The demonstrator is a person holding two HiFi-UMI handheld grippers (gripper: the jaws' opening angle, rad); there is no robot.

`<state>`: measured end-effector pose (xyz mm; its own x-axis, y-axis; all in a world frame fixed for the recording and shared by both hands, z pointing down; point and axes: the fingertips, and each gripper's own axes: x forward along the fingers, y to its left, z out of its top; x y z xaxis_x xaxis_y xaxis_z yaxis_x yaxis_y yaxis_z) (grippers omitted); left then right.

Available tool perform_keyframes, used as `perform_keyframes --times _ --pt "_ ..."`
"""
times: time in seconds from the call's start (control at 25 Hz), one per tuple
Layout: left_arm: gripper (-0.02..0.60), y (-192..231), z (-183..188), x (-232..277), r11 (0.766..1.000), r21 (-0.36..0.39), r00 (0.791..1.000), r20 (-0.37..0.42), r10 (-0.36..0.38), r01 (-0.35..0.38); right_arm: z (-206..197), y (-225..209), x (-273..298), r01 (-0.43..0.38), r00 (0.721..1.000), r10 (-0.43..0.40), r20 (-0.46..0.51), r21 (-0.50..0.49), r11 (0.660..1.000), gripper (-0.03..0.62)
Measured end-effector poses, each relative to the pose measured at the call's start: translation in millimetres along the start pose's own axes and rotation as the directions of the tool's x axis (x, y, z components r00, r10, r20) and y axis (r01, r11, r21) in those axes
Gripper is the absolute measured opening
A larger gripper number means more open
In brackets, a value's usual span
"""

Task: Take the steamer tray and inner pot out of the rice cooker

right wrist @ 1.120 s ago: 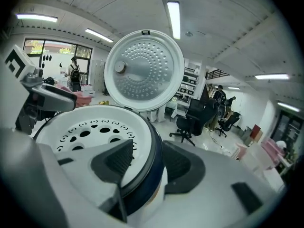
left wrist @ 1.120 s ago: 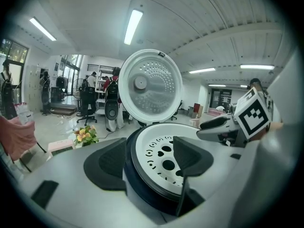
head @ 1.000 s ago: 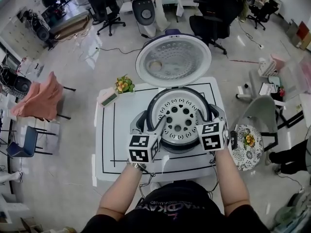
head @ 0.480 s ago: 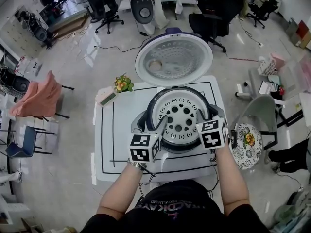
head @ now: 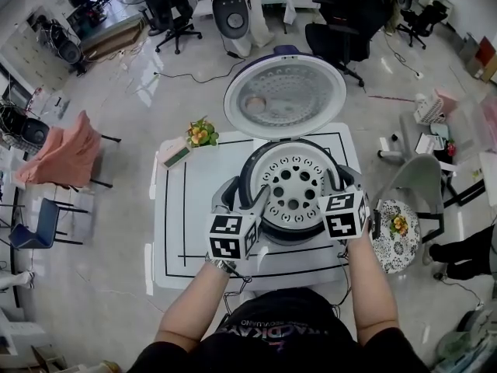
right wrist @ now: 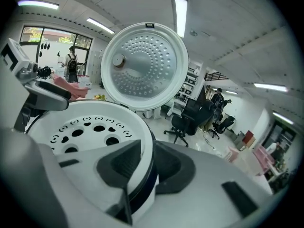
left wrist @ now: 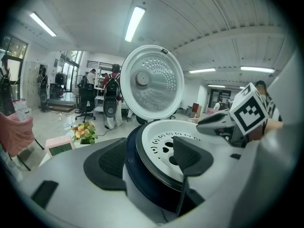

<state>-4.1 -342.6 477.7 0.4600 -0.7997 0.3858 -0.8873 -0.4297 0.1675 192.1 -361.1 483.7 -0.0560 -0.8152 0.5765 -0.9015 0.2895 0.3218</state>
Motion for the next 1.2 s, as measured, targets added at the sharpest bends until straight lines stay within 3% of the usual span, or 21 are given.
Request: perform_keyframes --times 0.48,0.72,1.0,1.2 --pt "0.298 -1 3 -9 1.0 -0.005 1.0 0.013 -0.017 0.017 15 -5 -18 -0.016 0.995 0.002 0.103 0.131 0.991 0.066" --pt "0.298 -2 2 -11 1.0 0.0 0.999 0.012 -0.031 0.031 21 -14 -26 -0.044 0.986 0.002 0.168 0.25 0.967 0.062" --pt "0.298 -13 7 -12 0.998 0.007 0.998 0.014 -0.067 0.067 10 -27 -31 -0.072 0.985 0.008 0.172 0.367 0.927 0.057" --pt "0.282 -25 8 -6 0.994 0.008 0.994 -0.007 -0.105 0.105 6 -28 -30 -0.094 0.983 0.023 0.183 0.394 0.914 0.057"
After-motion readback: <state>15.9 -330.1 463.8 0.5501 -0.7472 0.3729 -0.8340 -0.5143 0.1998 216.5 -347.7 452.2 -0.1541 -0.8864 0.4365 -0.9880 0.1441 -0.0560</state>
